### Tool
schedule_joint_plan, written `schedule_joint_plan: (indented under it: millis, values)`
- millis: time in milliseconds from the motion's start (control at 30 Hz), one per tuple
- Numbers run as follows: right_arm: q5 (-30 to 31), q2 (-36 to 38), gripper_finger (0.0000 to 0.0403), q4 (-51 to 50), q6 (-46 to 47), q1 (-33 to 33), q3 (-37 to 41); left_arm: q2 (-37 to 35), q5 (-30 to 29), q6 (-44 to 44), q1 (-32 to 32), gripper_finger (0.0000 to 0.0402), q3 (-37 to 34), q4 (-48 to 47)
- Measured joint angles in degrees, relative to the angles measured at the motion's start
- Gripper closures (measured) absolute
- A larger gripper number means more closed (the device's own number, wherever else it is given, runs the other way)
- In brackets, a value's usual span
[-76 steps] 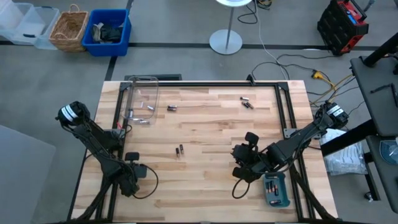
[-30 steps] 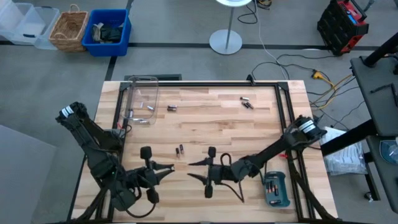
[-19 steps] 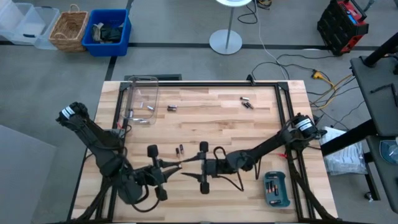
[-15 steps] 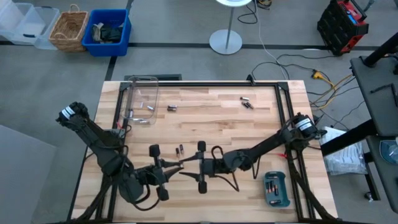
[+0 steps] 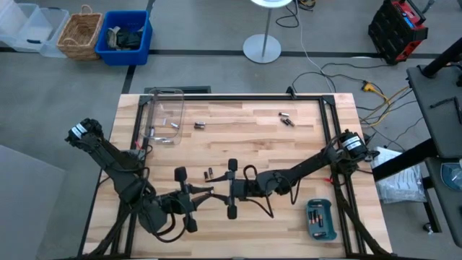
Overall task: Sort batteries
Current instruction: Put the copper and black battery into the blue bin
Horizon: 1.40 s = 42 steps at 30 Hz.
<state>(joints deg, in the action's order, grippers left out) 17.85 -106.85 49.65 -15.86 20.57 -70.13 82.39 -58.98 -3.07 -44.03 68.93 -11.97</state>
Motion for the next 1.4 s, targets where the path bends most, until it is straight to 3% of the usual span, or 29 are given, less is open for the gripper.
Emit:
schedule_joint_plan:
  millis: [400, 633, 1000, 1100, 1200, 1333, 1400]
  values:
    - [-0.07, 0.0, 0.0284, 0.29, -1.68, -0.12, 0.0, 0.0, 0.01, -0.01, 0.66, 0.038, -0.84, -0.01]
    - [-0.03, 0.0, 0.0349, 0.19, -2.37, -0.13, 0.0, 0.02, 0.0, -0.23, 0.8, 0.0377, -0.9, 0.08]
    - [1.99, 0.75, 0.0359, -3.29, -1.37, -0.1, 0.0, -0.04, -0.5, -1.5, 0.76, 0.0222, -0.9, -0.93]
    - [6.51, 3.16, 0.0359, -13.2, 1.48, 0.16, -0.22, -0.23, -0.51, -2.01, 0.28, 0.0202, 0.0, -4.58]
    - [9.1, 6.31, 0.0357, -31.12, 7.8, 0.42, -2.77, -0.35, -0.58, -3.37, -0.14, 0.0198, 1.78, -9.41]
    - [8.67, 9.15, 0.0357, -58.38, 17.75, 0.59, -8.77, -0.35, -1.23, -6.31, -0.18, 0.0203, 3.93, -16.48]
    - [5.62, 9.48, 0.0356, -70.16, 21.52, 0.7, -11.92, -0.35, -2.32, -7.7, -0.17, 0.0207, 4.6, -19.37]
